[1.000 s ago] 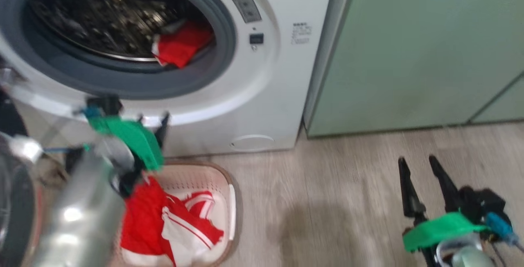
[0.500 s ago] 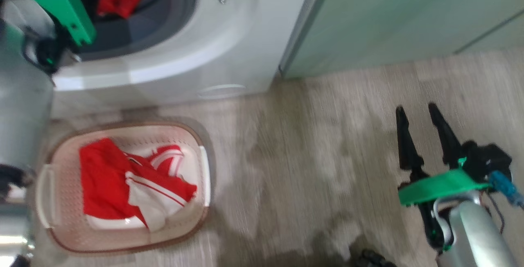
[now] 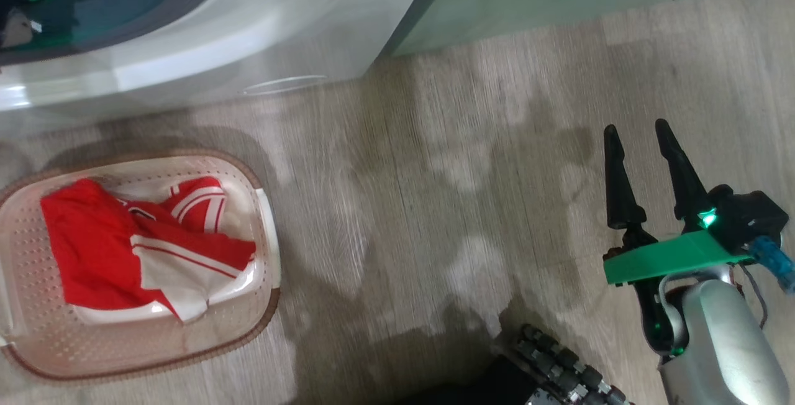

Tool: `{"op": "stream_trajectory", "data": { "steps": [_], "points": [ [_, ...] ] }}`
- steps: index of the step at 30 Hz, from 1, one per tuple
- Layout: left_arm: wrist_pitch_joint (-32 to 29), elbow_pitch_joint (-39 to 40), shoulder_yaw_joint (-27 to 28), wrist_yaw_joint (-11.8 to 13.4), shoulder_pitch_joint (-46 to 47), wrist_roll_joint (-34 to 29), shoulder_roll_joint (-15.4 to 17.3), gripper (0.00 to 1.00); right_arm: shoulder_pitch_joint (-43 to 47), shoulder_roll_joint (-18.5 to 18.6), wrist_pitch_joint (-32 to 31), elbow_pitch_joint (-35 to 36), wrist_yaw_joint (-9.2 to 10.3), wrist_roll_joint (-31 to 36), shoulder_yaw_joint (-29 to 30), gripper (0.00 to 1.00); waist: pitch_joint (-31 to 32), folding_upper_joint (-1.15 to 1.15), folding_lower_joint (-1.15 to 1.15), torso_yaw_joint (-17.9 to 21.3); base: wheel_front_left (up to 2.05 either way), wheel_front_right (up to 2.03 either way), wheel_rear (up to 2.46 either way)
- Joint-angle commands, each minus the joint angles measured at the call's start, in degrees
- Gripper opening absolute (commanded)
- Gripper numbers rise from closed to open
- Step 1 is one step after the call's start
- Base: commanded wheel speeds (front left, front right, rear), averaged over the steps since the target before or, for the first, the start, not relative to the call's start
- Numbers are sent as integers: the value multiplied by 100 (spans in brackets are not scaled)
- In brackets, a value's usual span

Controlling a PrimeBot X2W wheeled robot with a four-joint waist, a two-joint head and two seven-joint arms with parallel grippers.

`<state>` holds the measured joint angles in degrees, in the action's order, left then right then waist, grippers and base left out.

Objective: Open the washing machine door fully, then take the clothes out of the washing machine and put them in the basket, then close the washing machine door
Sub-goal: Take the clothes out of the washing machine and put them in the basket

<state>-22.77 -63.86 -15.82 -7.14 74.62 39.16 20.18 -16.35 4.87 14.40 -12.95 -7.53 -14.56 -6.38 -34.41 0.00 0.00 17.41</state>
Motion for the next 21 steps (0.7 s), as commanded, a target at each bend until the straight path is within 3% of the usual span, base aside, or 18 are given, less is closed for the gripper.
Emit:
{"op": "stream_trajectory", "data": {
  "steps": [1, 6, 7, 8, 9, 14, 21],
  "points": [
    [-78, 103, 17, -35, 252, 39, 233, 100, 32, -9, 60, 182, 4, 54, -55, 100, -73, 0, 0, -6, 0, 0, 0],
    [-210, -80, -166, -35, 366, 30, 201, 100, -24, -26, 60, 197, 4, 57, -63, 100, -158, 0, 0, -10, 0, 0, 0],
    [-236, -158, -252, -35, 382, 29, 151, 75, -56, -30, 60, 196, 4, 62, -75, 100, -177, 0, 0, -7, 0, 0, 0],
    [-236, -158, -252, -35, 382, 29, 151, 75, -56, -30, 60, 196, 4, 62, -75, 100, -177, 0, 0, -7, 0, 0, 0],
    [-255, -213, -373, -35, 353, 5, 121, 0, -77, -33, 60, 197, 4, 65, -71, 100, -174, 0, 0, -4, 0, 0, 0],
    [-218, -165, -566, -35, 226, 105, 47, 0, -63, -34, 60, 193, 4, 81, -32, 100, -125, 0, 0, -21, 0, 0, 0],
    [471, -66, -850, -35, -138, 244, -3, 0, 16, -5, 60, 113, 4, 83, 76, 100, 219, 0, 0, -169, 0, 0, 0]
  ]
}}
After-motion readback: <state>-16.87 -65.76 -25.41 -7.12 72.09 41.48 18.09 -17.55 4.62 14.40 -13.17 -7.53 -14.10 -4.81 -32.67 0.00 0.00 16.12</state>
